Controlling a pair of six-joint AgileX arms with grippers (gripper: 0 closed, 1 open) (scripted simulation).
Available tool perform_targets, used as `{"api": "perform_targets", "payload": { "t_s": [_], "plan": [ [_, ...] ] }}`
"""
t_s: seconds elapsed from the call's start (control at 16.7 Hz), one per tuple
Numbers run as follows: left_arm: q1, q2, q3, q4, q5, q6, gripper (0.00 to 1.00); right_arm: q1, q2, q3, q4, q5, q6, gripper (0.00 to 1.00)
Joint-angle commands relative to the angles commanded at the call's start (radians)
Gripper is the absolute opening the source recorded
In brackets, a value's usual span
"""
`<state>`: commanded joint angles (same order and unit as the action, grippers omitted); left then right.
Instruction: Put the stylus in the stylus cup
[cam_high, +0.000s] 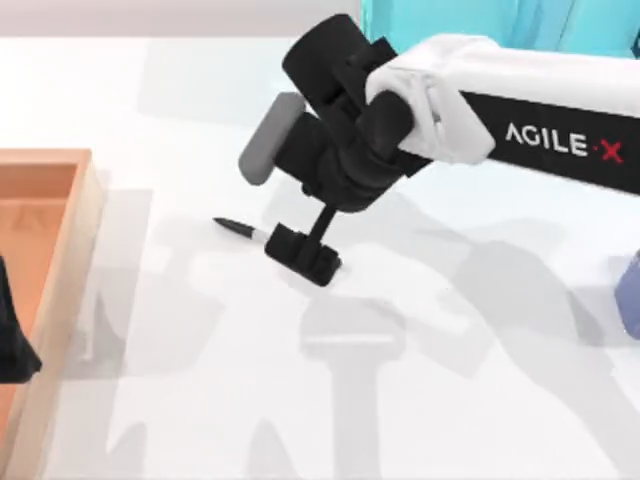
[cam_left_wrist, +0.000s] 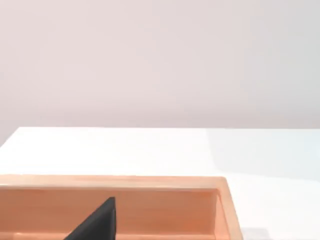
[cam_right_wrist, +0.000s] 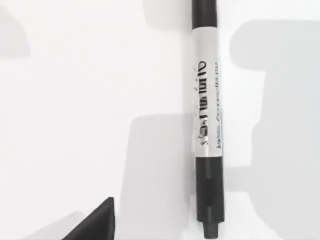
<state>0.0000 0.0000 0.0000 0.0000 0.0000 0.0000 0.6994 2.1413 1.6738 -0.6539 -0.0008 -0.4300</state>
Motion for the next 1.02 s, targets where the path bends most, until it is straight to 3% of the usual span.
{"api": "perform_targets", "payload": {
  "t_s": [0.54, 1.02],
  "plan": [
    [0.000, 0.000, 0.000, 0.000, 0.000, 0.000, 1.00, 0.010, 0.063, 0.048, -0.005, 0.003, -0.007, 1.00],
    [0.000, 0.000, 0.000, 0.000, 0.000, 0.000, 1.00, 0.013, 0.302, 0.153, 0.128, 0.007, -0.006, 1.00]
  ]
}}
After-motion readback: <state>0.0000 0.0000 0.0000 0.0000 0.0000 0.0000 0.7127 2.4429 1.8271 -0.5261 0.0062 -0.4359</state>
